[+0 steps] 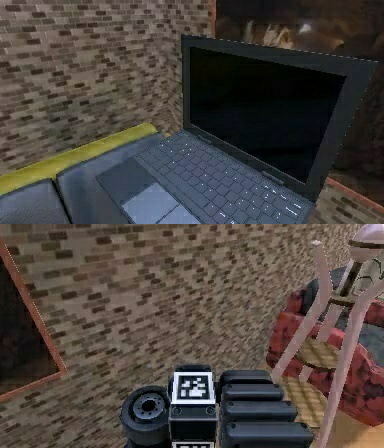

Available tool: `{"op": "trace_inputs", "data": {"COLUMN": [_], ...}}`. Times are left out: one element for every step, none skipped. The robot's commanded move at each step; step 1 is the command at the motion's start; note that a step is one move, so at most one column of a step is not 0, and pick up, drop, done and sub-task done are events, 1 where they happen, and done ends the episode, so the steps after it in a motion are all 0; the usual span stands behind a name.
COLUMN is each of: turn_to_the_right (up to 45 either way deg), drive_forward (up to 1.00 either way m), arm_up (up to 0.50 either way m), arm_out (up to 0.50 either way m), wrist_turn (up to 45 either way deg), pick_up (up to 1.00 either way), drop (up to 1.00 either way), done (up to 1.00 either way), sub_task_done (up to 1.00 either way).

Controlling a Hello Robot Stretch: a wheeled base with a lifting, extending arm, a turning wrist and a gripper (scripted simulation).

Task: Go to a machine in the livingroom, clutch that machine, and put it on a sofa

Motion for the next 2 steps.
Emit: {"op": "trace_inputs", "data": {"turn_to_the_right": [-45.0,-45.0], "drive_forward": [0.00,0.00], "arm_up": [0.00,0.00], "arm_out": [0.00,0.00], "wrist_turn": [0.0,0.0], "pick_up": [0.00,0.00], "drop": [0.00,0.00], "done": [0.00,0.00], "sub_task_done": [0.00,0.00]}}
